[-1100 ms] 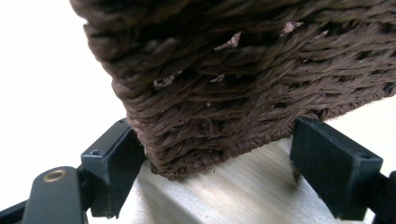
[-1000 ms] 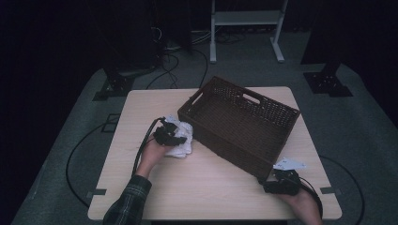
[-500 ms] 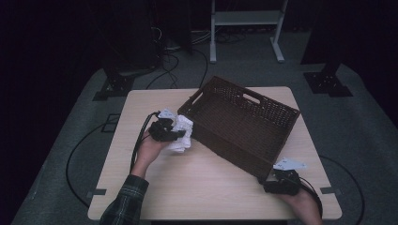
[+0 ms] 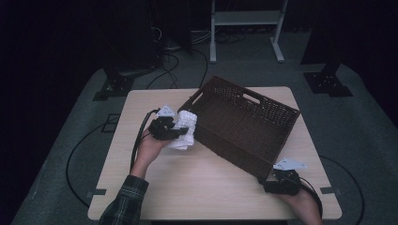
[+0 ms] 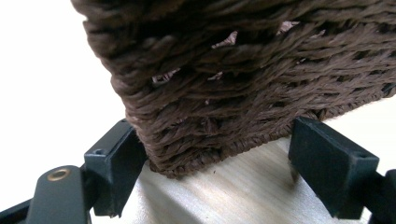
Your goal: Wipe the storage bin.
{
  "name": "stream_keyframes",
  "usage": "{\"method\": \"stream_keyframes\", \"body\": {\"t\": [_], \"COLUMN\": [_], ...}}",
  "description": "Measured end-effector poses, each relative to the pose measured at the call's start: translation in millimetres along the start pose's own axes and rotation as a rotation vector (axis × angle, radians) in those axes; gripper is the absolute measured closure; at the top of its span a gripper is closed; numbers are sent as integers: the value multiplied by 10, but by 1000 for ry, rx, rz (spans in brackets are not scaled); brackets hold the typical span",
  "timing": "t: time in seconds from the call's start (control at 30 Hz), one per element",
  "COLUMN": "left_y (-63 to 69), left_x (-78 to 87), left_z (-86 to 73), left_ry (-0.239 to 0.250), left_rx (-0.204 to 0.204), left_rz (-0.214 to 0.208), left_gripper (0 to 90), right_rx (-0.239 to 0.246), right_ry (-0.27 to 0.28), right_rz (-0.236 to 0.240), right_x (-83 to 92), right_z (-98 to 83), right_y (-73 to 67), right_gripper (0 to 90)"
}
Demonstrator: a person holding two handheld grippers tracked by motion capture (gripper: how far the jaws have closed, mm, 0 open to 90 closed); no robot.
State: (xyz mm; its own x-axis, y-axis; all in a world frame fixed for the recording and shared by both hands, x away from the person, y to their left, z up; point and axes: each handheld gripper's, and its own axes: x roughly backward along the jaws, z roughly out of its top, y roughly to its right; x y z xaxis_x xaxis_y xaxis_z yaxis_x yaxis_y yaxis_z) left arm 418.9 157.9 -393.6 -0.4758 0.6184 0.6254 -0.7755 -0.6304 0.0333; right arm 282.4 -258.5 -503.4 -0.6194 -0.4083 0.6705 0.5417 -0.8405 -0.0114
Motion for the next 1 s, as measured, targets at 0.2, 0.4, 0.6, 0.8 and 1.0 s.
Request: {"method": "stream_keyframes", "body": {"t": [0.2,0.4,0.6,0.8,1.0], "left_y": [-44,-73,-83,-90,-99], "left_x": [-174,-285,-429,-560,-649], "left_z": [-102,-174,-251,-334,-399], "left_ry": [-47,-87,-143,-191,-218], "left_rx": [19,34,31,36,41], "left_rz": [-5,-13,-17,-22,-25], "left_gripper": [682,682,682,682,682], "right_rx": [-5,-5,-5,-5,-5], "right_ry": [-3,-3,-3,-3,-3], "right_rz": [2,1,1,1,1], "right_x": [2,1,1,2,2], "right_z": [0,0,0,0,0], "right_y": [-4,-3,-4,-4,-4], "right_gripper": [189,189,189,189,189]}}
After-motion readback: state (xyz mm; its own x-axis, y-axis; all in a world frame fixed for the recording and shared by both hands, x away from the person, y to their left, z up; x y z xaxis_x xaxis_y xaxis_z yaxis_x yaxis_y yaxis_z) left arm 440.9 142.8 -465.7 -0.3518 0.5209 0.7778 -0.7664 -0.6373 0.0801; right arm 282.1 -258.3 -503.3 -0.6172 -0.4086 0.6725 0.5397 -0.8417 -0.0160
